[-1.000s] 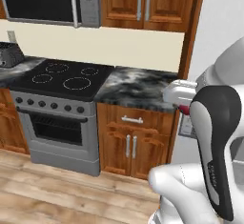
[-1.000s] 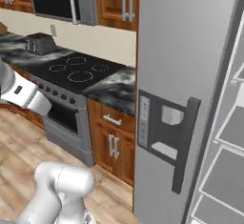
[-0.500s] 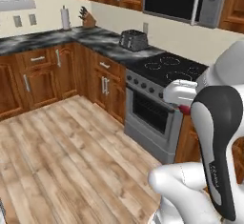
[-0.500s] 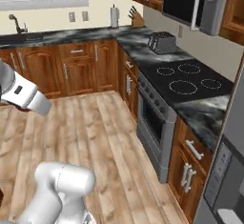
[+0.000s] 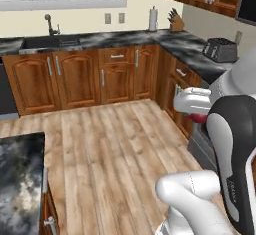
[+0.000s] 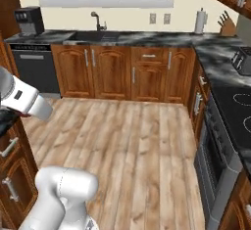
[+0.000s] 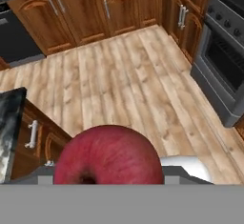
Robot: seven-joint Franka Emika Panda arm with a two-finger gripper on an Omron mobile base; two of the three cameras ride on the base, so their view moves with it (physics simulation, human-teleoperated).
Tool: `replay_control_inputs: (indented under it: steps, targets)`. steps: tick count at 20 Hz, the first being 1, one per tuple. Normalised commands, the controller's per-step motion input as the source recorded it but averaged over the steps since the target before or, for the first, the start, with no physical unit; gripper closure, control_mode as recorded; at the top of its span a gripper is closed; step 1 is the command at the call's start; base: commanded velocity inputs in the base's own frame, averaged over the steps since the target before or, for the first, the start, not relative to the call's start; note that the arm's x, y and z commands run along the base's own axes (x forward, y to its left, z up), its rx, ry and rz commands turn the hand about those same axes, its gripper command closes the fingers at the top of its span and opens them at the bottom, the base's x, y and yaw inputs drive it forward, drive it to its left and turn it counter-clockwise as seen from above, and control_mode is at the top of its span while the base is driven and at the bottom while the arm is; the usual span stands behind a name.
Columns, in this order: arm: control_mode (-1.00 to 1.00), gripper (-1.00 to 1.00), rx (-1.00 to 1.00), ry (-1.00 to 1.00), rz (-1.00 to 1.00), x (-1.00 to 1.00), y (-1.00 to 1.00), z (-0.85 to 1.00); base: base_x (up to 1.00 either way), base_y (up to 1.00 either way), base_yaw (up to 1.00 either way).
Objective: Pick up the banana and apple from the fridge and place one fruit on each plate on the dining counter.
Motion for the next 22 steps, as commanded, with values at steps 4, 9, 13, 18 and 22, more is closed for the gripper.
replay_control_inputs:
  steps: [4,9,13,18,22]
  targets:
    - [1.00,1.00,0.00,0.00,0.00,0.00,0.00,0.00,1.00,-0.36,0.39]
    - [1.00,1.00,0.00,0.00,0.00,0.00,0.00,0.00,1.00,-0.04,0.65]
    - [1.00,1.00,0.00,0.00,0.00,0.00,0.00,0.00,0.97,-0.24,0.80]
    - [1.00,1.00,0.00,0.00,0.00,0.00,0.00,0.00,0.68,-0.95,0.56]
    - [1.00,1.00,0.00,0.00,0.00,0.00,0.00,0.00,0.74,-1.00,0.47]
